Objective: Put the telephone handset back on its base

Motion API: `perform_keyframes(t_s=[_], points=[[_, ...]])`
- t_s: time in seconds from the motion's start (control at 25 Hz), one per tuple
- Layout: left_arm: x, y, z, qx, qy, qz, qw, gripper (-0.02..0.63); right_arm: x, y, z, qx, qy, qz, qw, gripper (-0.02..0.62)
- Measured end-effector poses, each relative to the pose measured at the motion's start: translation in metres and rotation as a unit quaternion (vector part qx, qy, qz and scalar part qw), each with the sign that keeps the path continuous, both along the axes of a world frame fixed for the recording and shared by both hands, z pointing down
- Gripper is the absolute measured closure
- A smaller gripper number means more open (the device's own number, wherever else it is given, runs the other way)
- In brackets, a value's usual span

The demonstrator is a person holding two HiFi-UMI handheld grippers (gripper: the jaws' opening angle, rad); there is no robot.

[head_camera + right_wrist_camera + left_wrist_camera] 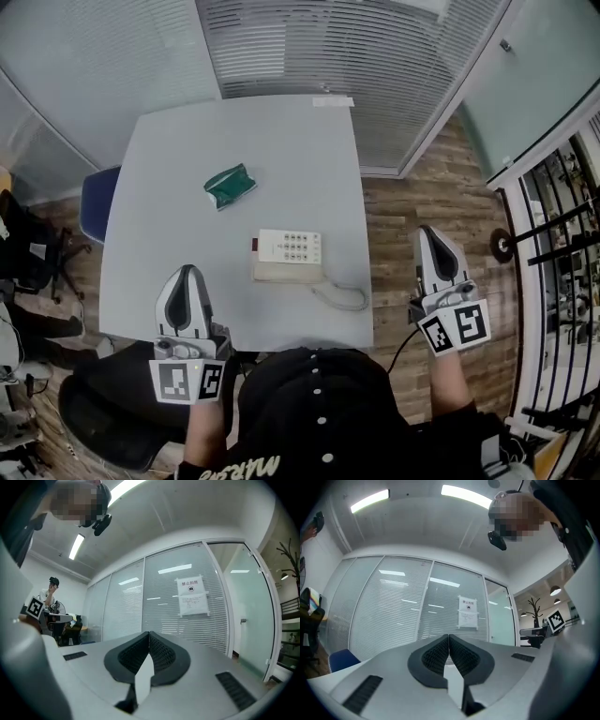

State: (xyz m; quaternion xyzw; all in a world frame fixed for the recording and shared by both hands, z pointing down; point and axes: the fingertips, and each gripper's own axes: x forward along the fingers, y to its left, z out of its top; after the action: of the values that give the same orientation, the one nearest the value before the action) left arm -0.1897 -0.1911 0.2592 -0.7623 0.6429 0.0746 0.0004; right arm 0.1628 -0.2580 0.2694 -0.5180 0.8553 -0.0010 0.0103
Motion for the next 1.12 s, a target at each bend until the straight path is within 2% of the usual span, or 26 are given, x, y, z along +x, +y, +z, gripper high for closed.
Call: perform_keyframes(t_s=[0.2,0.52,0.8,1.12], points=[[-0.002,-0.005,-0.014,0.021,-0.022,0.004,0.9995,0.589,0.018,-0.001,-0.007,0.011,-0.008,0.026,1.0,0.565],[-0.002,-0.01,-0.009,0.018,-0.019,-0.001,0.9997,0.589,0.032,0.003,0.0,0.007,-0.004,0.037,0.999,0.566],[0.002,-0.009,-0.01,0.018,-0.019,-0.003,0.9997,0.589,0.017,0.0,-0.005,0.02,0.01,0.011,1.0,0.566],[0.003,-0.003,-0.011,0.018,-0.019,-0.012,0.9996,0.589,0.012,-0.004,0.0,0.012,0.008,-0.007,1.0,0.566]])
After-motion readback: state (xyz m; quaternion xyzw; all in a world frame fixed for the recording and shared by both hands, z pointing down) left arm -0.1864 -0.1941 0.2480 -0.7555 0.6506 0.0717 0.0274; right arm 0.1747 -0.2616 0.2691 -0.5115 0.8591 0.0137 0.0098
